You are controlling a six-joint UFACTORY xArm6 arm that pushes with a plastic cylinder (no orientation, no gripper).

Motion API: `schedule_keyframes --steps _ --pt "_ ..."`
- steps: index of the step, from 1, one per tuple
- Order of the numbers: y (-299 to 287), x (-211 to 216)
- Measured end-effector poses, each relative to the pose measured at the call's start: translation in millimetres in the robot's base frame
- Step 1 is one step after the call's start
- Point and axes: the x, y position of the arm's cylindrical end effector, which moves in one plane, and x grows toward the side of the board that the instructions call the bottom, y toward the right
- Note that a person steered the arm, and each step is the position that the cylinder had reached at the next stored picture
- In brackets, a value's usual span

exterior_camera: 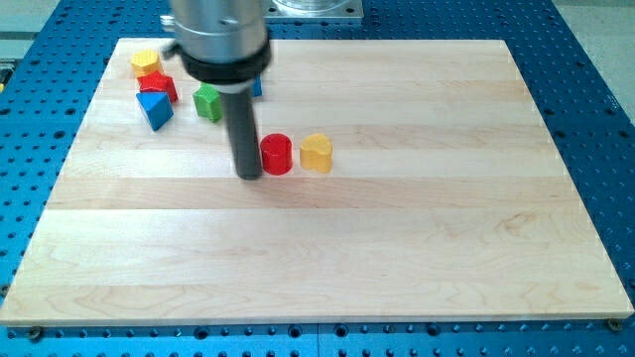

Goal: Move the red star into the yellow heart

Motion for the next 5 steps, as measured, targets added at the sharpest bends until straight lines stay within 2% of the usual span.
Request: schedule_keyframes --steps 1,2,3,4,5 --pt "6 -22" --pt "-101 -53" --pt "-218 -43" --pt "-204 -110" --pt "-148 -138"
